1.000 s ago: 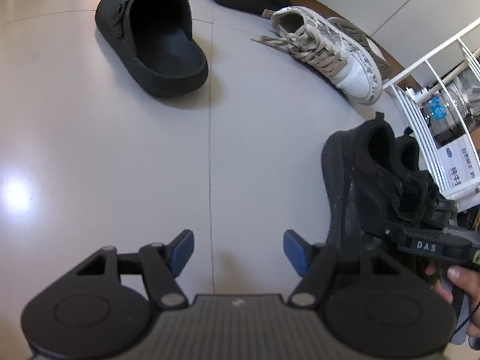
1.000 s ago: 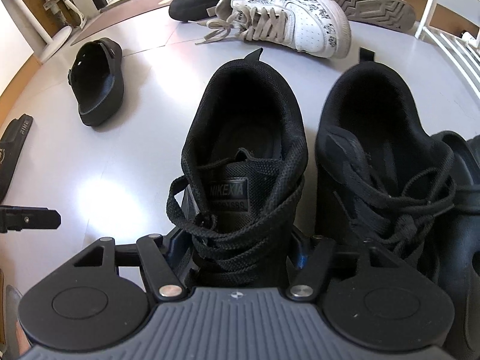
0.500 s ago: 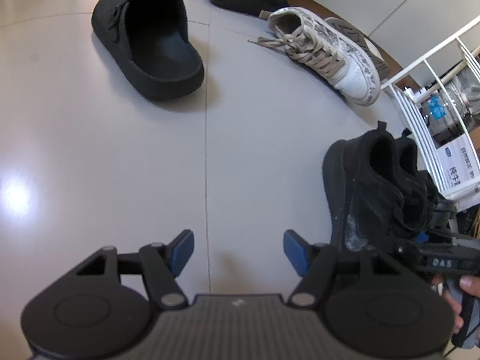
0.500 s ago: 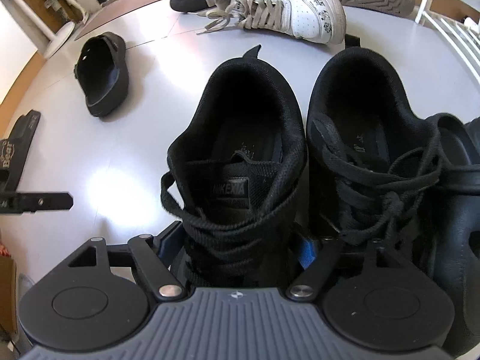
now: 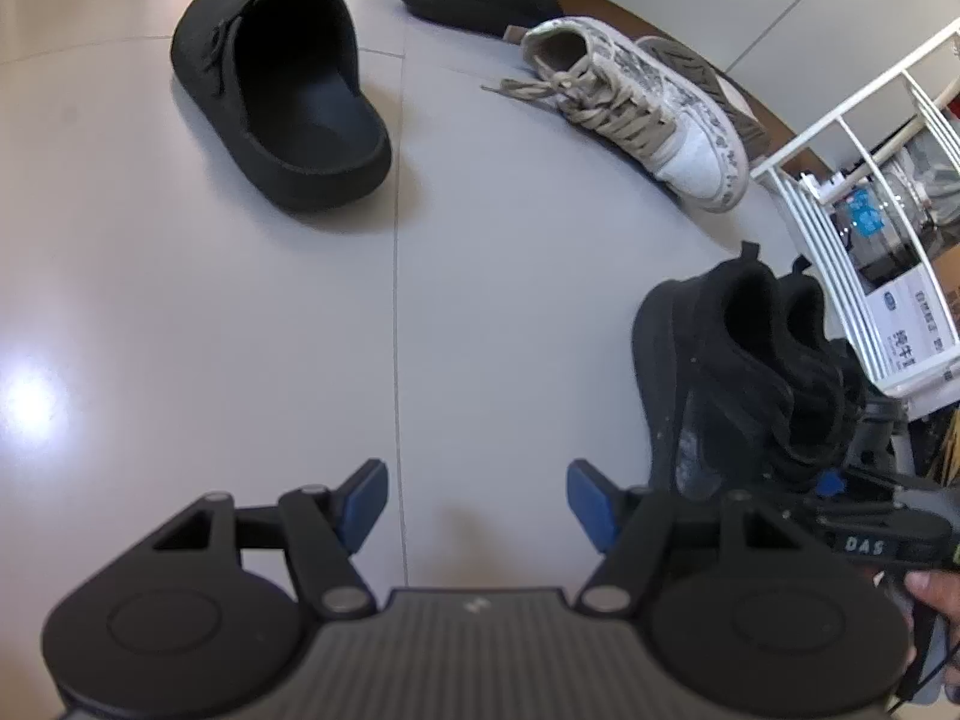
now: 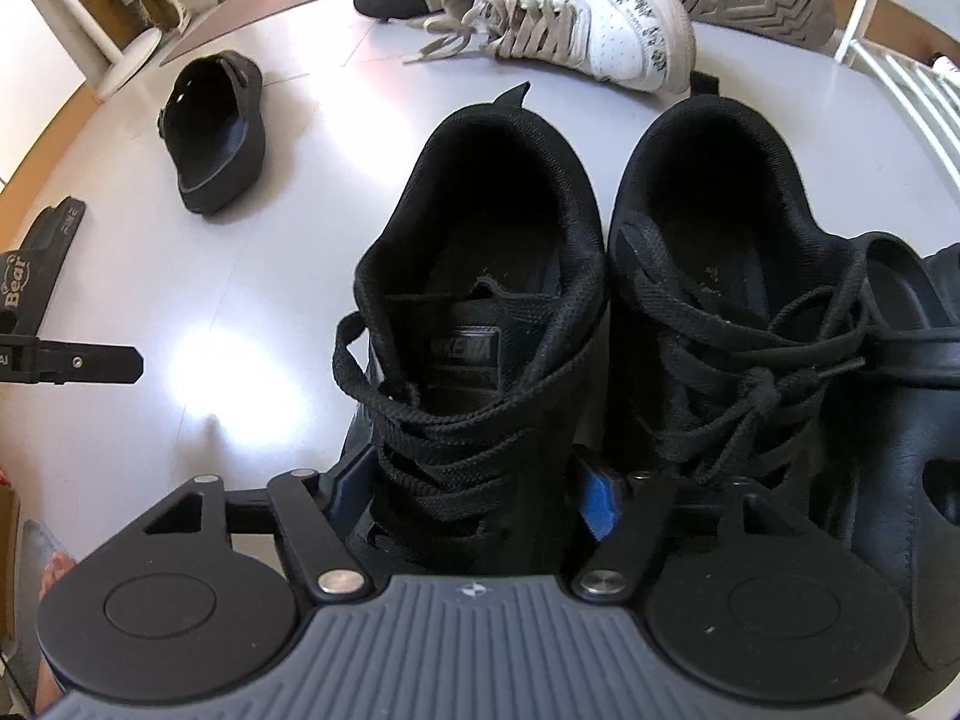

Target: Organize scattered shoes

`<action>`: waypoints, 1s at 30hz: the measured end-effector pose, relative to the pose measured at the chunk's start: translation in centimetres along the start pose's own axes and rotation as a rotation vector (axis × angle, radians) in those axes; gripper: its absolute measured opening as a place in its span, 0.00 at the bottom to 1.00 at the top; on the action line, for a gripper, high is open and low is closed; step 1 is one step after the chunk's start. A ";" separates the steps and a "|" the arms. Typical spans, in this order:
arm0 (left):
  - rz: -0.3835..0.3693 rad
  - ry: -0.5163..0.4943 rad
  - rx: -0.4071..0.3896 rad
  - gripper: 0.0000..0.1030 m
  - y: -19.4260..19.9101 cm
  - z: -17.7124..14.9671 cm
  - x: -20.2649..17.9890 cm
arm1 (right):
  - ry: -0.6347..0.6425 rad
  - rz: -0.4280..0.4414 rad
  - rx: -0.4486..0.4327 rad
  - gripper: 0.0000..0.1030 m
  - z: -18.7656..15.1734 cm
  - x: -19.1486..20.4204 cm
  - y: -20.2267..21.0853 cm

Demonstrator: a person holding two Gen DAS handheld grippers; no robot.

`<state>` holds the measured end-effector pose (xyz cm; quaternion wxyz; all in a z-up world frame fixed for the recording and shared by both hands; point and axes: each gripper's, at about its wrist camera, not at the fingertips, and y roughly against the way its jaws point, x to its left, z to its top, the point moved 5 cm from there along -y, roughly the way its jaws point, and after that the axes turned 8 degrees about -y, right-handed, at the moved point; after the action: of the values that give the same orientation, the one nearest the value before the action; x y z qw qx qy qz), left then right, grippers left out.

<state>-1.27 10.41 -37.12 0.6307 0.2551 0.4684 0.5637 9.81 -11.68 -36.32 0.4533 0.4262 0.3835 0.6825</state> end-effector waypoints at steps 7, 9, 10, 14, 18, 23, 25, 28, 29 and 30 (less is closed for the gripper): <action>-0.016 0.005 -0.031 0.67 0.7 0.3 -0.2 | 0.026 -0.009 -0.013 0.69 0.5 0.1 2.6; -0.016 0.014 -0.044 0.67 1.1 0.5 0.0 | 0.019 0.013 -0.014 0.69 0.6 -0.4 3.9; -0.014 0.016 -0.048 0.67 1.2 0.5 0.1 | 0.015 0.023 -0.013 0.69 0.6 -0.7 4.3; -0.004 0.024 -0.052 0.67 1.2 0.7 0.4 | 0.025 0.032 -0.021 0.69 0.3 -1.9 6.3; -0.008 0.017 -0.057 0.67 1.4 1.1 0.2 | 0.020 0.034 -0.017 0.69 0.6 -2.8 7.0; -0.035 0.024 -0.081 0.67 2.0 1.2 0.1 | 0.022 0.001 -0.038 0.69 1.9 -3.9 8.0; -0.039 0.033 -0.079 0.67 2.1 0.9 0.4 | 0.017 -0.011 -0.046 0.70 2.4 -4.2 8.3; -0.044 0.049 -0.076 0.67 2.2 0.5 0.8 | 0.004 -0.037 -0.036 0.70 2.9 -4.3 8.4; -0.046 0.057 -0.078 0.67 2.2 0.4 1.0 | -0.002 -0.041 -0.026 0.70 3.0 -4.2 8.3; -0.049 0.064 -0.082 0.67 2.4 0.4 1.2 | -0.003 -0.043 -0.017 0.70 3.0 -4.1 8.3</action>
<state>-2.15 12.14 -35.31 0.6390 0.1992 0.4709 0.5747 11.11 -17.61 -28.72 0.4722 0.4149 0.3859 0.6753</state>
